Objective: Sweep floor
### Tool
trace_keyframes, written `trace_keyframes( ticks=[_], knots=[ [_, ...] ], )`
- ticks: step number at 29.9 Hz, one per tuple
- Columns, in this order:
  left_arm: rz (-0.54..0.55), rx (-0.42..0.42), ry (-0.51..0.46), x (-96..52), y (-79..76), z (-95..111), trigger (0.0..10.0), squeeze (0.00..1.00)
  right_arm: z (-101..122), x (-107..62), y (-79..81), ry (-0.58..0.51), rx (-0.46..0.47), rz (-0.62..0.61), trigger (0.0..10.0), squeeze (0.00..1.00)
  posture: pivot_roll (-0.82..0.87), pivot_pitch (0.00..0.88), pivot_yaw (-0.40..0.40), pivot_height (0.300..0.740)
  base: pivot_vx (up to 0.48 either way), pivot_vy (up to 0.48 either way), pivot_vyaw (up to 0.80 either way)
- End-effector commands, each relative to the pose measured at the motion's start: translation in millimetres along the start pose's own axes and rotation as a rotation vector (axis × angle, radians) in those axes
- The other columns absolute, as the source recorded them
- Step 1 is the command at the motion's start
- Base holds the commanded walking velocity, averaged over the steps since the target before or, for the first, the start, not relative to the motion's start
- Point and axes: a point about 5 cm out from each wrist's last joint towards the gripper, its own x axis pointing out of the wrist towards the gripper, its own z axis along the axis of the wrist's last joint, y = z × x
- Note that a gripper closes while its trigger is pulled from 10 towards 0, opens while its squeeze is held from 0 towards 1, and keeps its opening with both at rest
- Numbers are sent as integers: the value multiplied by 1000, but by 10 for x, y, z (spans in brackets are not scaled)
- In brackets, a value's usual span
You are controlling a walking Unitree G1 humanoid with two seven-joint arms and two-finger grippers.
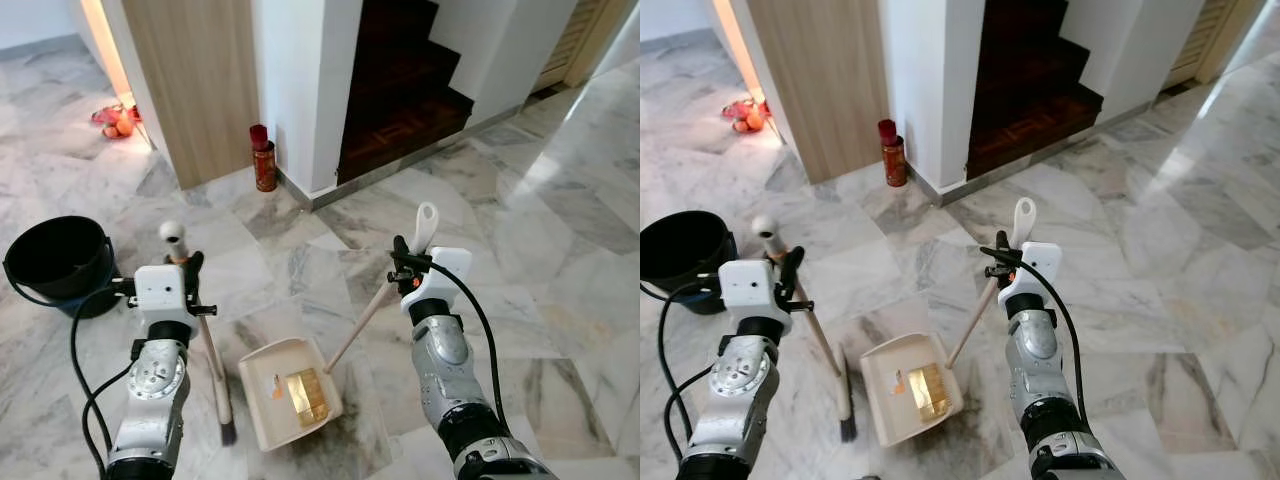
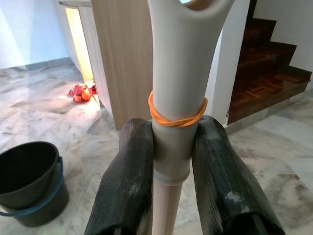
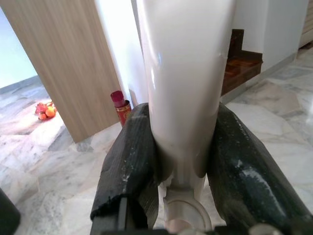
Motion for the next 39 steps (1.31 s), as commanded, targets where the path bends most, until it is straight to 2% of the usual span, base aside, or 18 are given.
trace_keyframes(
  ticks=[1, 39],
  knots=[
    [-3, 4, -55, 25, -8, 109, 10000, 0, 78, 36, -17, -34, -8, -3, 10000, 0, 140, 89, -26, 740, 0, 0, 0],
    [-11, 8, -51, 21, -28, 104, 10000, 0, 69, 31, -15, -29, -11, 0, 10000, 0, 139, 99, -27, 740, 0, 0, 757]
  ],
)
